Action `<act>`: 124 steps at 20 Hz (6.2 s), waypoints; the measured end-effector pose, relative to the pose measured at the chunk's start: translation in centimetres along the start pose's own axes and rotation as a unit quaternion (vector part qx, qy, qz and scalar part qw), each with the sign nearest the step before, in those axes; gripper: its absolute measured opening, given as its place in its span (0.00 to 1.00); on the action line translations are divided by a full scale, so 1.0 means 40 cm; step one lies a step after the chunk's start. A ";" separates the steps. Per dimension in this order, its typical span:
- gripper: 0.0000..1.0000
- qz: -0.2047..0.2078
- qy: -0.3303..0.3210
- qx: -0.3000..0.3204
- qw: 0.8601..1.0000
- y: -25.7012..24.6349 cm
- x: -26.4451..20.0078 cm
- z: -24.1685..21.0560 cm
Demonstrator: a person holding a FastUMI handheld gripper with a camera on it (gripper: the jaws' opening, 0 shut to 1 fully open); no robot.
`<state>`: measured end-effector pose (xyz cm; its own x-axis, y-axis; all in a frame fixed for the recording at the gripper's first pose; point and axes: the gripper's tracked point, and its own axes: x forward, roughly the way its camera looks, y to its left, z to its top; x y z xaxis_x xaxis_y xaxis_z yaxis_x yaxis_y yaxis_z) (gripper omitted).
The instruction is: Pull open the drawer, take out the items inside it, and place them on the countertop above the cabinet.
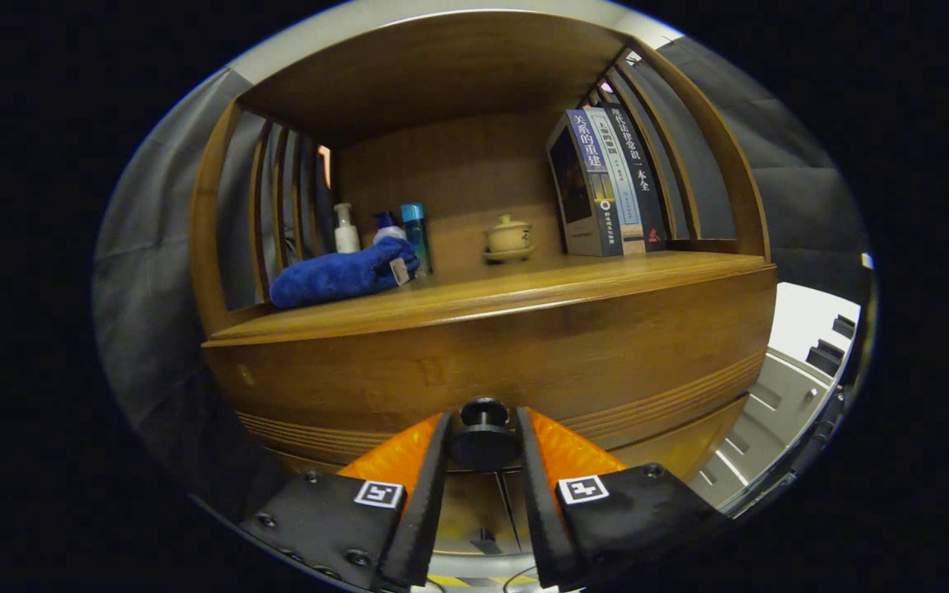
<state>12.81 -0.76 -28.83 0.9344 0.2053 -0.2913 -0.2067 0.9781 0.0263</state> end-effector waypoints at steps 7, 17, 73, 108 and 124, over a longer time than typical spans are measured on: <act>0.36 -0.013 0.025 -0.008 1.000 -0.004 -0.016 -0.010; 0.36 -0.019 0.023 0.002 1.000 -0.002 -0.148 -0.031; 0.99 -0.014 0.000 -0.029 0.999 0.085 -0.467 0.164; 0.98 -0.062 0.480 -0.032 0.875 0.023 -0.061 -0.080; 0.44 -0.040 0.497 -0.001 0.867 0.007 -0.067 0.061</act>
<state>10.95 -0.97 -25.69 0.2337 0.0027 -0.9723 -0.1541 0.9875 -0.0343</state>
